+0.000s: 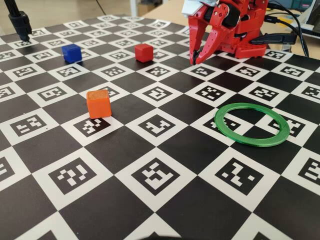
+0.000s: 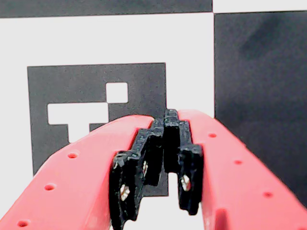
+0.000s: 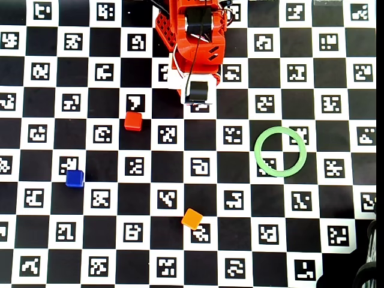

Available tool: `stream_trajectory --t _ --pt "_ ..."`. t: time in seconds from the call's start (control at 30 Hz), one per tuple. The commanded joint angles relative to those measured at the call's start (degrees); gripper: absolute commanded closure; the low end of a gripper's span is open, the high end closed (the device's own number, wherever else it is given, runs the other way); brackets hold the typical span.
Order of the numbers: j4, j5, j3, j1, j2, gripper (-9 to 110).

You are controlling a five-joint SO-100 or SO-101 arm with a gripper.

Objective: Grab the red cube then put it in the green circle then put the blue cube on top and finally the orange cube on top

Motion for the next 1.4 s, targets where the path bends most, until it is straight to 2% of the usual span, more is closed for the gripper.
stream_trajectory --t 0.0,1.37 --pt "3.69 -0.18 2.90 0.44 2.90 106" --pt "3.69 -0.18 2.90 0.44 2.90 106"
